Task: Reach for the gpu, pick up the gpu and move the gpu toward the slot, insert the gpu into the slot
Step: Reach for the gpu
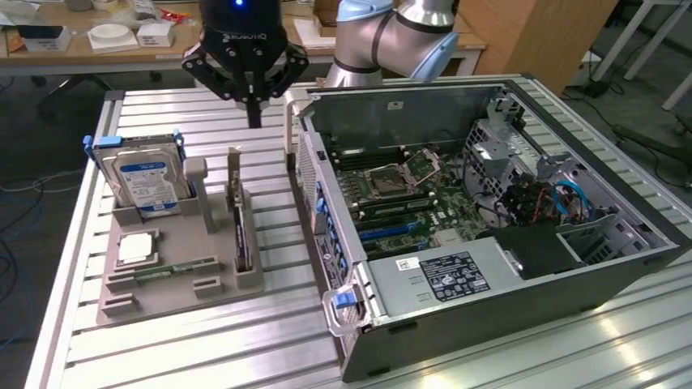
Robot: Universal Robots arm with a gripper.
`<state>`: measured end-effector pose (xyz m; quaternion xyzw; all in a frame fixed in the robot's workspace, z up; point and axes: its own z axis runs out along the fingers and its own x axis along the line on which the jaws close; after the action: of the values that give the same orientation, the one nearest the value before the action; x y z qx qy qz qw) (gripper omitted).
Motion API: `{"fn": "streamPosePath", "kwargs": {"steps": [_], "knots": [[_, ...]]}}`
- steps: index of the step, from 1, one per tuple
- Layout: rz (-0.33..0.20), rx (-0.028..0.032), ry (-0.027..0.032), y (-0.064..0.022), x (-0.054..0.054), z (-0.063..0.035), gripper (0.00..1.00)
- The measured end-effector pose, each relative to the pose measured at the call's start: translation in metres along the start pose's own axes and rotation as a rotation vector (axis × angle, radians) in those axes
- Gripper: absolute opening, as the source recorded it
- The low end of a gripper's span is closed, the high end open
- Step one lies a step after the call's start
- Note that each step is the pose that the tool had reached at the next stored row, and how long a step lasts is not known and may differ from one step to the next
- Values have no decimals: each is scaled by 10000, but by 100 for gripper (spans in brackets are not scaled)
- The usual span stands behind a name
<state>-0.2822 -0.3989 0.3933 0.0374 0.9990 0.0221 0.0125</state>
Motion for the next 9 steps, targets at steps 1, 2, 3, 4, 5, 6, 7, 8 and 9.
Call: {"fn": "streamPosePath", "kwargs": {"steps": [1, 2, 3, 4, 5, 6, 7, 8, 9], "knots": [[0, 0, -1, -2, 28, 0, 10], [-1, -1, 0, -4, 57, -1, 10], [-2, 0, 0, -7, 87, -2, 10], [-2, 0, -1, -9, 115, -3, 10], [-2, 0, 0, -11, 143, -4, 10], [-1, 1, 0, -13, 170, -5, 10], [0, 0, 0, -14, 197, -5, 10], [0, 0, -1, -17, 223, -6, 10], [0, 0, 0, -18, 249, -6, 10]]}}
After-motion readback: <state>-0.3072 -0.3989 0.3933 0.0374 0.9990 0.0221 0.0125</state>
